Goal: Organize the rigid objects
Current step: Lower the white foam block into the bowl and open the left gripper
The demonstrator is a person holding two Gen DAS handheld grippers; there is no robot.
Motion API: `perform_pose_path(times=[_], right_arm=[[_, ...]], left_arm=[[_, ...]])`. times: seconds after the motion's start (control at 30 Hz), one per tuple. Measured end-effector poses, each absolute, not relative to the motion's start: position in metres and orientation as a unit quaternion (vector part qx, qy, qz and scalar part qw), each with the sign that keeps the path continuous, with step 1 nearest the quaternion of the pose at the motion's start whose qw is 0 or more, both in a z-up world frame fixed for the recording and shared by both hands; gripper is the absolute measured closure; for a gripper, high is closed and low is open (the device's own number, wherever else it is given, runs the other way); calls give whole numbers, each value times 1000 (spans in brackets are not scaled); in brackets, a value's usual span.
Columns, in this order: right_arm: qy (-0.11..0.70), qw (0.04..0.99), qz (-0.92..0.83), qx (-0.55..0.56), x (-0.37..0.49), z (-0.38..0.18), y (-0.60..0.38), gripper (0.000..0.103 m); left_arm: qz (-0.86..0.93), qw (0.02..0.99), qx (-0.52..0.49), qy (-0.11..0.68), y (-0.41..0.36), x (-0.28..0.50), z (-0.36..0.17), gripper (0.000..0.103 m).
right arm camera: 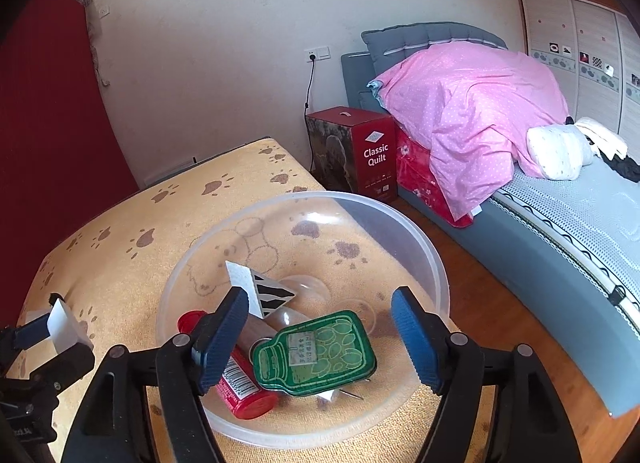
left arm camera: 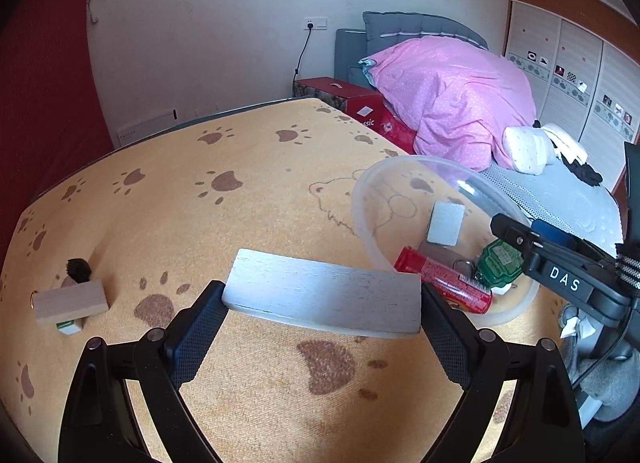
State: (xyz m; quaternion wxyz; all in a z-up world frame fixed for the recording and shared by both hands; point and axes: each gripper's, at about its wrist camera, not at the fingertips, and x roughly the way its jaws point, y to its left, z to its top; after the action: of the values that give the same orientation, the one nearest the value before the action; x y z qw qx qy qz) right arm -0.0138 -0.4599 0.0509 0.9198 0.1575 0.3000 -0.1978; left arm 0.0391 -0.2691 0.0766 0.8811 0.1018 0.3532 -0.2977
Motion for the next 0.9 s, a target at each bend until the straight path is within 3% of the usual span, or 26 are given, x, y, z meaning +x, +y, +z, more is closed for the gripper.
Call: perform_pose_path(times=[0.9], right_arm=[[292, 911, -239, 165, -25, 48, -489, 20]], left_arm=[[-345, 855, 122, 368, -357, 56, 68, 9]])
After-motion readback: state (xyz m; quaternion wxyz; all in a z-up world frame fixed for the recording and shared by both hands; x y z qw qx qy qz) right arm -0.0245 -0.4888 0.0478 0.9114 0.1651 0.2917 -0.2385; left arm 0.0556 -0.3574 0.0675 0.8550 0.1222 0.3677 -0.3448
